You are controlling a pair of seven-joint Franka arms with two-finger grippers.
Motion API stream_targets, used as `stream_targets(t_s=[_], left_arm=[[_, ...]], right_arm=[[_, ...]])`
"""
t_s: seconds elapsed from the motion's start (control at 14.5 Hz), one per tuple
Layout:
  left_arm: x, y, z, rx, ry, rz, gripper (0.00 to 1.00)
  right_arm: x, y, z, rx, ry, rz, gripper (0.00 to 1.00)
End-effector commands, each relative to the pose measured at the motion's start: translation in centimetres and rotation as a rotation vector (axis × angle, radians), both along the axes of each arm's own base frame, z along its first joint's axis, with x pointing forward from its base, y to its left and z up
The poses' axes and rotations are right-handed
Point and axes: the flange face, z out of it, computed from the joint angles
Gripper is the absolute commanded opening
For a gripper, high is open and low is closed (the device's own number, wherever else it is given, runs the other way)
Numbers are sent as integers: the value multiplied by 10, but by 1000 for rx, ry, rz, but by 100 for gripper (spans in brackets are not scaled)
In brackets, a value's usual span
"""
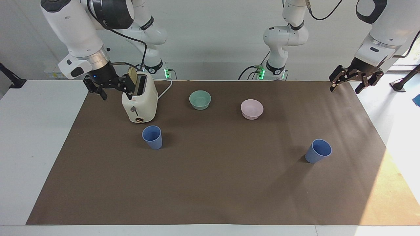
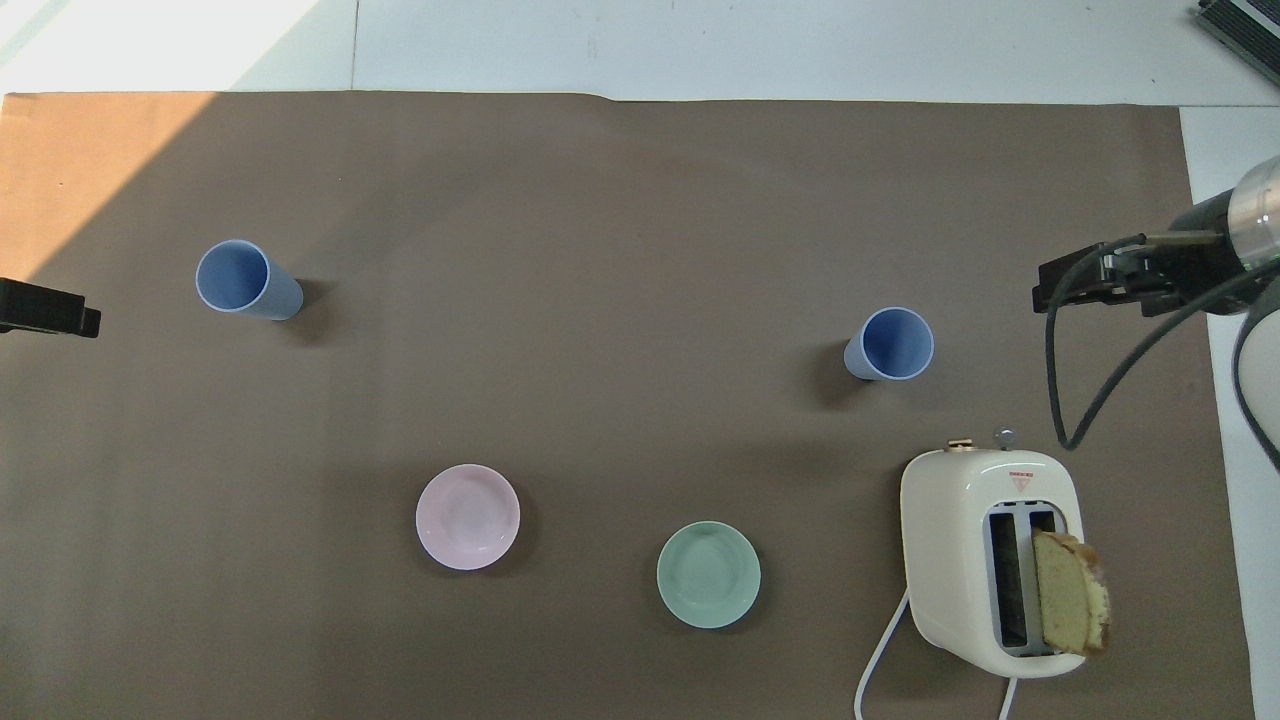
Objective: Stack blue cups with both arms
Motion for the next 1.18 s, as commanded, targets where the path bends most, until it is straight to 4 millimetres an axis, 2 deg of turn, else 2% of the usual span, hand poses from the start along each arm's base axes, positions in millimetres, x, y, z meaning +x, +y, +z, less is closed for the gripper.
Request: stream_targets(t_s=[0.0,0.62,1.11], left_arm=[[-5,1,3,3,-14,0,100],[-1,5,-3,2,-44,6,100],[11,7,-30,2,-79,15,100]], right_arm=[[-4,-1,2,12,-13,-18,100],[-4,-1,3,12,-15,-18,100],[-4,-1,2,12,-13,-18,100]])
